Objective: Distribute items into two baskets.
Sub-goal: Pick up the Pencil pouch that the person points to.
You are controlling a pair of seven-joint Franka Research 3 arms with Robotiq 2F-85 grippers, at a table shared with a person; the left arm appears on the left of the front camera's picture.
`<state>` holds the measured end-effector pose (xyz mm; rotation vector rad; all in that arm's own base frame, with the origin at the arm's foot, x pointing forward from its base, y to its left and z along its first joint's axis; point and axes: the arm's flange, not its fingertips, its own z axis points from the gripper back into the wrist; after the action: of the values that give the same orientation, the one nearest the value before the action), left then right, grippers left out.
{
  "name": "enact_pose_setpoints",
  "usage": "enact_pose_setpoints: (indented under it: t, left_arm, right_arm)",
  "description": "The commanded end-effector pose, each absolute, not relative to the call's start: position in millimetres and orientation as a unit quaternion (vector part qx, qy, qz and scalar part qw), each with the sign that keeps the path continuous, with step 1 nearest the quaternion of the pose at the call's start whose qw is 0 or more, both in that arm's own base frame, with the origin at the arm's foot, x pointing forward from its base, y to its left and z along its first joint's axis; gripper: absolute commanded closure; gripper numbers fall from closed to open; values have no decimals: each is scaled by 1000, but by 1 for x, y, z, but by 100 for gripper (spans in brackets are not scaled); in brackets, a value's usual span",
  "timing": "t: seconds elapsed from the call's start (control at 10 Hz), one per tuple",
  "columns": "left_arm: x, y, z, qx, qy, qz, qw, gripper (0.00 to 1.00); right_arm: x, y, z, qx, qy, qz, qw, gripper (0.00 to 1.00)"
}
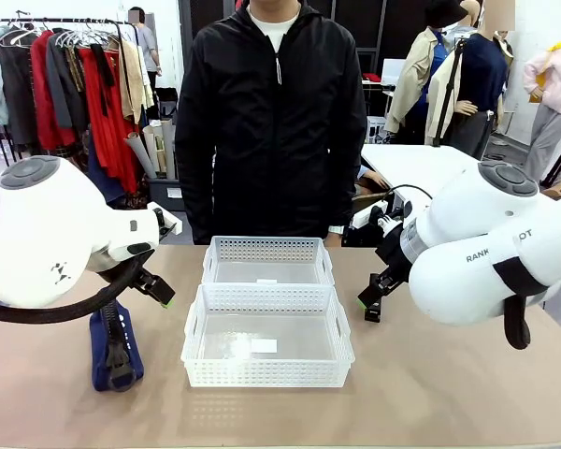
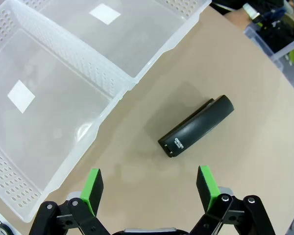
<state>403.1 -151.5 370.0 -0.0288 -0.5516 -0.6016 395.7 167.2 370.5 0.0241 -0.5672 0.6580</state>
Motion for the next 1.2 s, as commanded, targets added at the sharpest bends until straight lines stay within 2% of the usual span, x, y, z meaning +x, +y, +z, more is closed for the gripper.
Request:
enact_pose_setpoints:
  t: [0.0, 0.4, 0.8, 1.1]
  left_arm:
    - [401, -148, 377, -23, -274, -296, 915, 0]
    - [413, -121, 418, -52, -290, -281, 913, 0]
    - [432, -79, 459, -135, -257, -292, 911, 0]
    - [433, -39, 497, -181, -235, -306, 905, 0]
  right_arm:
    - [394, 165, 378, 36, -272, 328, 904, 0]
    - [396, 141, 423, 106, -253, 349, 896, 0]
    - [405, 101, 470, 105, -247, 338, 902, 0]
    - [404, 63, 514, 157, -230, 356, 892, 0]
